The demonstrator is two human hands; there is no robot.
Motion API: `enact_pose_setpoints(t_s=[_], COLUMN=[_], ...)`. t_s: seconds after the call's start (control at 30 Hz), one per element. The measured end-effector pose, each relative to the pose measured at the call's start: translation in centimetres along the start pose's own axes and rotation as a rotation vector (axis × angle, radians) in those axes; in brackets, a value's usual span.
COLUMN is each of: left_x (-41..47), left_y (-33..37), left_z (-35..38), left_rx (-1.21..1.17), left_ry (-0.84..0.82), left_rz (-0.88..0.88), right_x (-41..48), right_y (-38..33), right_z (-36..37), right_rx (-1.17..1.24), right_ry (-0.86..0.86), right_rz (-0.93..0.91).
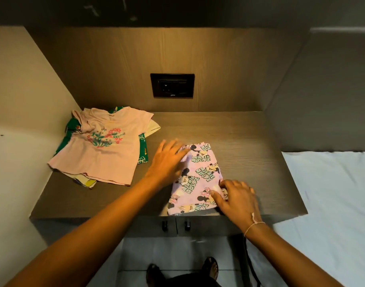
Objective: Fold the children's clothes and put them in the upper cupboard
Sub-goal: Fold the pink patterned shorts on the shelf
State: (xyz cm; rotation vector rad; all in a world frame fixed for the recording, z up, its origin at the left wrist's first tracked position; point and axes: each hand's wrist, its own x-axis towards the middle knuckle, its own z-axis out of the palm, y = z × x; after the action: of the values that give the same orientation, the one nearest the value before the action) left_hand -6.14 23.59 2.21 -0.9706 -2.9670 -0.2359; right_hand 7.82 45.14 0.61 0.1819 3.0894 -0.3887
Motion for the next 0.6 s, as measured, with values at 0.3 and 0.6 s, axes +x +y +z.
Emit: enact_pose_setpoints(t_s=[0.3, 0.6], left_x=[-12.4, -14.0], left_y=[0.2, 2.0], left_z=[3.2, 3.5], left_rx=[-0.115, -0.405], left_ry=[-0.066, 0.132], left_rz=[0.306, 0.125], right_x=[-2.4, -4.2], right_y=[3.0, 2.4], right_z=[0.3, 1.6], right_rx=[0.015, 0.148], right_ry=[-0.102, 0.178], right_rz=[-0.493, -0.575])
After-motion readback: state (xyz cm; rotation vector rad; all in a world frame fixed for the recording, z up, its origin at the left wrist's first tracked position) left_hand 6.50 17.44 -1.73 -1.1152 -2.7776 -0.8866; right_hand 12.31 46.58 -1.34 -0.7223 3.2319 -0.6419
